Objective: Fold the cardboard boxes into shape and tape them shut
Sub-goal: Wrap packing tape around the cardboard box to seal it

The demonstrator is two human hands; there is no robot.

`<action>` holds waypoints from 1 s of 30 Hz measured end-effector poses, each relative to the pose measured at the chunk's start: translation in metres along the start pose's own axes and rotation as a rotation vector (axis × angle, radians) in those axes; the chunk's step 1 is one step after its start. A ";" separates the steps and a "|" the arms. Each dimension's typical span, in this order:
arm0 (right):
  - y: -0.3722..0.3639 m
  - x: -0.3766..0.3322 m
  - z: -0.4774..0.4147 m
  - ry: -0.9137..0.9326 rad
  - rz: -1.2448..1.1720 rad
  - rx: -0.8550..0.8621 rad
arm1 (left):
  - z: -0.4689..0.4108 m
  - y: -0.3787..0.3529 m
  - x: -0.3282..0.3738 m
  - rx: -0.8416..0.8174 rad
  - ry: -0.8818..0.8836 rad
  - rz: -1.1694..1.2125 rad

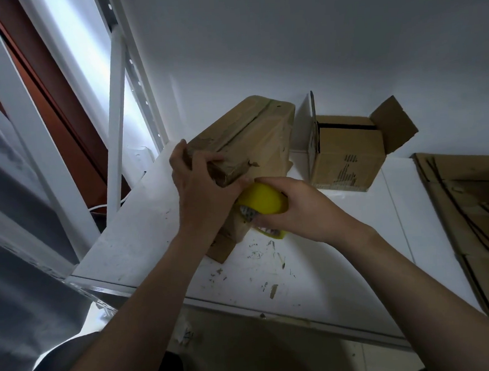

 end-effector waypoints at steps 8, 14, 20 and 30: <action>-0.001 -0.004 0.009 0.140 0.079 0.086 | -0.019 0.013 -0.015 0.062 -0.153 -0.016; -0.018 -0.014 0.002 0.178 0.151 0.133 | -0.036 0.025 -0.035 -0.016 -0.284 0.067; -0.025 -0.023 -0.003 0.147 0.188 0.165 | -0.045 0.027 -0.043 -0.040 -0.342 0.076; -0.032 -0.026 -0.001 0.120 0.139 0.216 | -0.036 0.022 -0.044 -0.053 -0.360 0.094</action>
Point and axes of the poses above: each hand's wrist, its own z-axis away from the middle knuckle, its own y-axis out of the back of the hand, x = y × z, the point moved 3 cm from there along -z, towards the middle knuckle, and after that the axes turned 11 degrees about -z, right-handed, at the moved point
